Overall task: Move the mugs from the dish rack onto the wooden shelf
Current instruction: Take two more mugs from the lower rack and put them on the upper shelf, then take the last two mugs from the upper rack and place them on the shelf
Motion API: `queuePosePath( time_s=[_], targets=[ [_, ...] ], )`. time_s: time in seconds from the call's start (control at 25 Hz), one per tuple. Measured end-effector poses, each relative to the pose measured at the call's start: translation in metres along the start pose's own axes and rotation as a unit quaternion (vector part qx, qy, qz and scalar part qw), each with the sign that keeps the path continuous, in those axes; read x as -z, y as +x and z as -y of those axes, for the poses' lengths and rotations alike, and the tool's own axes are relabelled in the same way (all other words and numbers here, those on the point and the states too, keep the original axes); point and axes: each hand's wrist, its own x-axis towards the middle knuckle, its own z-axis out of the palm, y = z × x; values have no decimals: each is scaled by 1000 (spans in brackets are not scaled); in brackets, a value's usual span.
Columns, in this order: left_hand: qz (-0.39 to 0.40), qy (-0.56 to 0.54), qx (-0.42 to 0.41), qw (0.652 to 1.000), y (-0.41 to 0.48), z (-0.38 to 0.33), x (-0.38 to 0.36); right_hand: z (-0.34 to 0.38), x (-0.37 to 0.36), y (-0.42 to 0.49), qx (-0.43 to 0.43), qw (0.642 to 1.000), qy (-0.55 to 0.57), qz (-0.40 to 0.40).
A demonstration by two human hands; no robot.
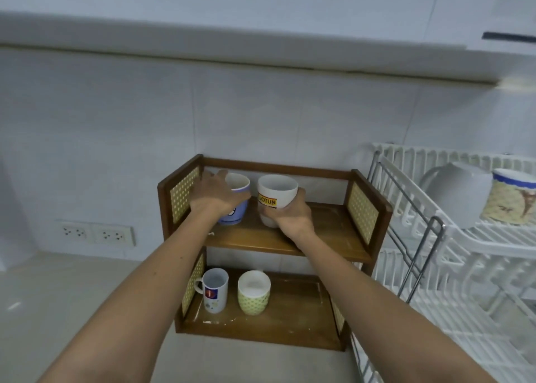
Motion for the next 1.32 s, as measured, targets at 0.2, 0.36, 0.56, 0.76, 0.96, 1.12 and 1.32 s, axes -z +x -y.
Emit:
queuePosePath(
  time_s=[0.2, 0.36, 0.56, 0.76, 0.96, 1.12, 1.32],
  targets=[
    [18, -5, -11, 1000, -14, -4, 14, 21, 10, -19, -5, 999, -9, 37],
    [-182, -114, -134, 967, -51, -33, 45, 78, 57, -65, 114, 993, -25, -11],
    [-224, -238, -281, 902, -117, -127, 87, 122, 191, -96, 245, 956, -102, -121],
    [-155, -168, -462, 857, -154, -232, 95, 82, 314, -53, 184, 922, -326, -100],
    [-85, 209, -607, 762, -146, -334, 69, 11, 401, -4, 137, 731, -668, 44],
    [-74, 496, -607, 617, -132, -387, 31, -19, 432, 13, 165, 626, -756, 100],
    [-61, 587, -572, 569, -122, -404, 3, -28, 429, 33, 200, 617, -755, 99]
  ],
)
